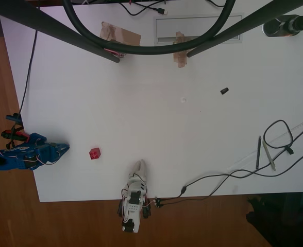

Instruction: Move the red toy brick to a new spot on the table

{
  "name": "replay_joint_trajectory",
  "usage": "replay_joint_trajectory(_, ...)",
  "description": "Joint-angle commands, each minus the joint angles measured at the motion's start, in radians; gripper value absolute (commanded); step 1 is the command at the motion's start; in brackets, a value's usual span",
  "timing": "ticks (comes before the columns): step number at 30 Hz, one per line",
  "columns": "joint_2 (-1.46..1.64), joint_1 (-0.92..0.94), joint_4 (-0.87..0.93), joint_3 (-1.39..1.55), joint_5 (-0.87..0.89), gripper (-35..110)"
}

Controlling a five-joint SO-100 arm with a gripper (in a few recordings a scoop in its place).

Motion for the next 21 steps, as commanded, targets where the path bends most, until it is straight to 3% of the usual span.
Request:
replay_joint_trajectory(1,0.035,-0.003,0.003,0.035,0.005,0)
replay_joint_trajectory(15,-0.003,0.026,-0.049,0.028,-0.014,0)
replay_joint_trajectory(21,-0.230,0.023,-0.106,-0.213,-0.038,0)
